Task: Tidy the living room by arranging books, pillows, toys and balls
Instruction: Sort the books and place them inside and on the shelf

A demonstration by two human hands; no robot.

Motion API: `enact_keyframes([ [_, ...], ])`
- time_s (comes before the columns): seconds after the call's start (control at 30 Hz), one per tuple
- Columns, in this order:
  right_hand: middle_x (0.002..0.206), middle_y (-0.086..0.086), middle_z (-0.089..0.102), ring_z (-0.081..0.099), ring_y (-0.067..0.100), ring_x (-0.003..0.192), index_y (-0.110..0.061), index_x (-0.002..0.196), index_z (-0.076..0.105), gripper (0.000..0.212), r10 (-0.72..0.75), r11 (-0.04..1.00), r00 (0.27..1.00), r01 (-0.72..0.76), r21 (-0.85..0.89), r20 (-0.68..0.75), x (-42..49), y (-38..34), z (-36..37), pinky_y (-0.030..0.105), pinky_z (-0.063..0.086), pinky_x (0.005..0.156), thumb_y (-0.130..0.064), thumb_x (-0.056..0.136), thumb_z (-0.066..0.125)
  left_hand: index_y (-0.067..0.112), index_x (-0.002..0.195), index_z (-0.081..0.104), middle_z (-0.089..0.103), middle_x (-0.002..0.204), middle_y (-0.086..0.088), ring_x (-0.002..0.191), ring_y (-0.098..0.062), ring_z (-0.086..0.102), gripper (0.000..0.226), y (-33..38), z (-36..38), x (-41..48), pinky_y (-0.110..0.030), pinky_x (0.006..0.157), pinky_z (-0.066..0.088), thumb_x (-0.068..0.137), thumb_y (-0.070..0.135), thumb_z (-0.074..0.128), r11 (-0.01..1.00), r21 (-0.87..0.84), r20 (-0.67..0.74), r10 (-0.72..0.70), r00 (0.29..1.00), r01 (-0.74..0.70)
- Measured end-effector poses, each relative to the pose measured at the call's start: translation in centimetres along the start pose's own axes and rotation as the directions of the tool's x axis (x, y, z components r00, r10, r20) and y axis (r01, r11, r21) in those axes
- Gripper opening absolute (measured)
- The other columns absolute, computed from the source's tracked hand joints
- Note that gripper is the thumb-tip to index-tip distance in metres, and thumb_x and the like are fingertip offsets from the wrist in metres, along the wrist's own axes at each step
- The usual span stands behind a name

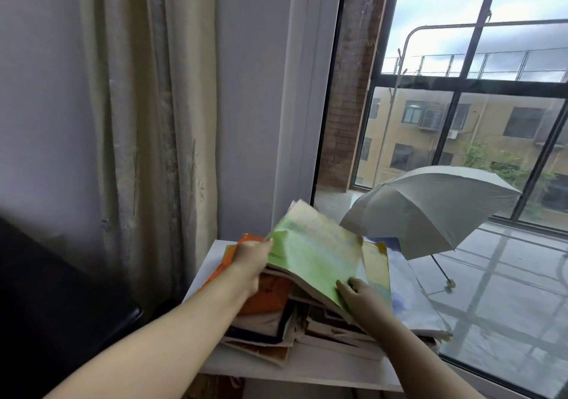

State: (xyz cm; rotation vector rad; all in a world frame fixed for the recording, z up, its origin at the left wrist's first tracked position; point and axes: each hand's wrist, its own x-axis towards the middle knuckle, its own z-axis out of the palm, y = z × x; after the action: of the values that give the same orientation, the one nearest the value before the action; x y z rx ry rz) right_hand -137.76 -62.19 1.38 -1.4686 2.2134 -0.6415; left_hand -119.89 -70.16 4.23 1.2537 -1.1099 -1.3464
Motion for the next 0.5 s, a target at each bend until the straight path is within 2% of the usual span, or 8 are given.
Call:
enact_keyframes([
  [0.07,0.133,0.017,0.053,0.050,0.030,0.121,-0.002,0.133,0.046,0.049,-0.029,0.992,0.998,0.023,0.128,0.050,0.1,-1.1,0.9,0.033,0.041,0.099,-0.037,0.099,0.040,0.002,0.092,0.062,0.063,0.085,-0.013,0.077,-0.027,0.060,0.018,-0.9,-2.6,0.3,-0.023,0.059,0.048,0.094,0.018,0.054,0.995,-0.004,-0.078,-0.104,0.991,0.104],
  [0.1,0.135,0.016,0.052,0.051,0.029,0.121,-0.003,0.136,0.043,0.052,-0.037,0.988,0.996,0.025,0.150,0.078,0.2,-1.6,1.6,0.034,0.043,0.099,-0.039,0.098,0.042,0.000,0.094,0.063,0.062,0.082,-0.012,0.075,-0.027,0.059,0.020,-1.9,-4.0,0.4,-0.024,0.060,0.048,0.094,0.018,0.054,0.987,0.035,-0.103,-0.152,0.983,0.156],
  [0.13,0.137,0.015,0.050,0.051,0.028,0.121,-0.005,0.140,0.040,0.056,-0.040,0.988,0.994,0.025,0.149,0.097,0.2,-2.2,2.3,0.035,0.044,0.099,-0.040,0.096,0.045,-0.002,0.096,0.064,0.062,0.083,-0.014,0.077,-0.028,0.060,0.023,-3.0,-5.4,0.4,-0.027,0.065,0.047,0.095,0.018,0.053,0.977,0.109,-0.117,-0.170,0.978,0.183],
  [0.2,0.143,0.014,0.044,0.049,0.026,0.125,-0.007,0.144,0.033,0.061,-0.048,0.989,0.991,0.029,0.145,0.127,-0.1,-3.5,3.6,0.032,0.042,0.101,-0.039,0.094,0.050,-0.005,0.106,0.064,0.065,0.099,-0.020,0.094,-0.031,0.062,0.029,-5.0,-7.6,0.3,-0.032,0.079,0.047,0.095,0.018,0.052,0.933,0.280,-0.147,-0.190,0.971,0.225],
  [0.27,0.146,0.013,0.038,0.042,0.025,0.130,-0.006,0.145,0.030,0.064,-0.050,0.985,0.993,0.032,0.167,0.108,-0.1,-4.3,4.2,0.031,0.039,0.104,-0.034,0.092,0.054,-0.006,0.112,0.062,0.065,0.108,-0.022,0.102,-0.032,0.062,0.030,-5.8,-8.7,0.4,-0.036,0.087,0.049,0.094,0.016,0.053,0.917,0.299,-0.163,-0.223,0.961,0.263],
  [0.33,0.150,0.013,0.032,0.033,0.027,0.137,-0.003,0.145,0.028,0.065,-0.013,0.980,0.998,0.000,0.197,0.066,-0.1,-4.8,4.4,0.034,0.032,0.110,-0.028,0.091,0.055,-0.003,0.104,0.062,0.065,0.095,-0.019,0.087,-0.029,0.063,0.021,-5.2,-9.2,0.4,-0.030,0.071,0.049,0.091,0.010,0.052,0.902,0.342,-0.172,-0.217,0.961,0.265],
  [0.4,0.153,0.013,0.026,0.026,0.027,0.140,-0.001,0.146,0.024,0.067,0.019,0.980,0.998,-0.031,0.197,0.062,0.1,-4.9,4.3,0.035,0.027,0.113,-0.027,0.092,0.055,0.001,0.097,0.059,0.060,0.083,-0.012,0.076,-0.025,0.058,0.013,-4.2,-8.9,0.7,-0.024,0.055,0.041,0.090,0.008,0.050,0.869,0.422,-0.147,-0.217,0.965,0.260],
  [0.5,0.149,0.014,0.031,0.033,0.026,0.136,0.000,0.143,0.027,0.064,0.023,0.991,0.994,-0.037,0.128,0.108,0.2,-5.1,4.0,0.030,0.032,0.106,-0.027,0.092,0.054,0.004,0.106,0.058,0.059,0.092,-0.007,0.082,-0.021,0.057,0.026,-3.6,-8.4,1.4,-0.023,0.067,0.042,0.092,0.025,0.057,0.783,0.593,-0.081,-0.175,0.981,0.188],
])
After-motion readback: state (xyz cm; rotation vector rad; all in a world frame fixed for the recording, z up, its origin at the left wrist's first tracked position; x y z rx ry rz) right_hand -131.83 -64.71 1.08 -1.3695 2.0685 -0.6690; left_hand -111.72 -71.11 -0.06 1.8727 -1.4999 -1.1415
